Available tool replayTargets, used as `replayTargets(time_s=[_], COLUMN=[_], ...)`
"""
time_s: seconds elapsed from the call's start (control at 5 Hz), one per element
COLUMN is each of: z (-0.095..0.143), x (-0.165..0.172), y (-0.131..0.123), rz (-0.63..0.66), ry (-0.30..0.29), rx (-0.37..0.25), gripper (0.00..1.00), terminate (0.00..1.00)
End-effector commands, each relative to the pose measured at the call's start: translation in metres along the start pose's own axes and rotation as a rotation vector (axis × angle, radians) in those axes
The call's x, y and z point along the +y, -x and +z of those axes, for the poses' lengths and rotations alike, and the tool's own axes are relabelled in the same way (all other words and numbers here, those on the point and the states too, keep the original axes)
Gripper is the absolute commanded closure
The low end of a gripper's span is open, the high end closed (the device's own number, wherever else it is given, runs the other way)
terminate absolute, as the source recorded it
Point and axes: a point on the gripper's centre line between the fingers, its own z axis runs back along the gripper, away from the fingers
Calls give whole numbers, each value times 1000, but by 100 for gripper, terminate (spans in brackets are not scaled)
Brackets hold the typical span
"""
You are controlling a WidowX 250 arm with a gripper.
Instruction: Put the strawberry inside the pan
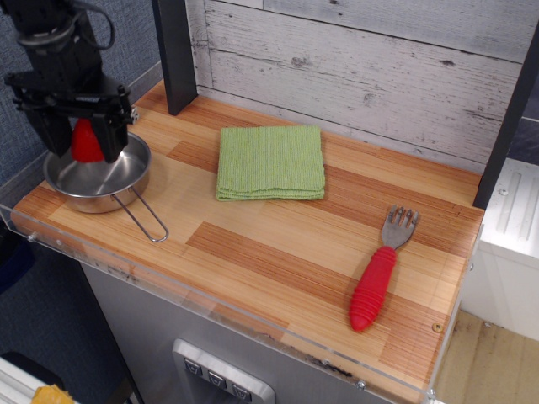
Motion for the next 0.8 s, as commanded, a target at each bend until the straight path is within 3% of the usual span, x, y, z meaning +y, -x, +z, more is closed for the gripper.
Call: replayTargets(time_s=[0.0,0.6], z=[-12,-34], x=[13,21], y=[-7,-8], rz=[7,39], ry=[-22,-12], rx=[0,36], gripper=[100,100], terminate=[0,0])
